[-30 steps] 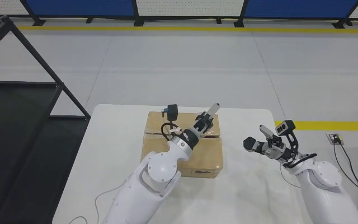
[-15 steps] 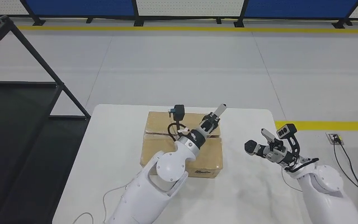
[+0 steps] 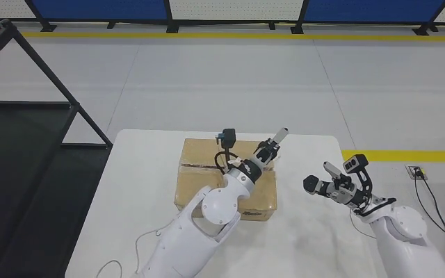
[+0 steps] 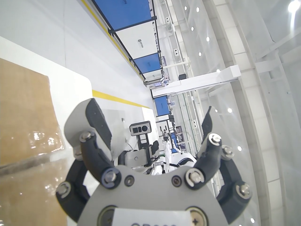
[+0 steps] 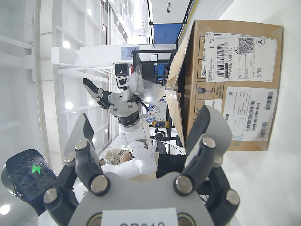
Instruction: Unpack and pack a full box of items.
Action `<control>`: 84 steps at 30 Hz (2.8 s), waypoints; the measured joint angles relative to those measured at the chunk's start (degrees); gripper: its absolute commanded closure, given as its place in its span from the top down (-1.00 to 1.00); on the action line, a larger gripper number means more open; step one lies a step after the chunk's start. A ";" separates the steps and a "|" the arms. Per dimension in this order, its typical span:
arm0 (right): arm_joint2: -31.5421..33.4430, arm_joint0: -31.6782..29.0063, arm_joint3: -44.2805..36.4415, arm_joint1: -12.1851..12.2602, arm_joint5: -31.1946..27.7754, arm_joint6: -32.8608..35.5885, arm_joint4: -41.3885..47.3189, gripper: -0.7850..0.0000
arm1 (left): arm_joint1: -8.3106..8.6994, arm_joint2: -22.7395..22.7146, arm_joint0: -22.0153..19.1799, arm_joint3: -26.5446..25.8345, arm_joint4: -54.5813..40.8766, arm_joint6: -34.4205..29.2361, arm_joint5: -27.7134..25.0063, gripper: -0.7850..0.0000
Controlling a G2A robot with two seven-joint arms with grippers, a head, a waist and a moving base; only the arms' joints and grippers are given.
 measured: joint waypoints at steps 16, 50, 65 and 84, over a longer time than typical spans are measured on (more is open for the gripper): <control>-1.96 1.53 0.60 0.26 -3.36 4.05 -1.22 1.00 | 0.72 -9.20 5.50 -11.41 -0.08 -3.08 -2.81 1.00; -9.34 8.00 -0.16 -0.02 -1.79 -6.26 -14.45 1.00 | 6.94 -50.38 23.41 -25.16 -13.86 -15.23 1.82 1.00; -12.39 8.33 -11.40 -0.15 0.71 -7.56 -17.32 -1.00 | 8.15 -53.37 24.97 -24.55 -18.10 -18.49 2.80 1.00; -18.72 13.74 -7.41 -0.93 9.38 -9.66 -23.10 -1.00 | 9.25 -52.91 25.67 -24.30 -19.35 -18.08 2.58 1.00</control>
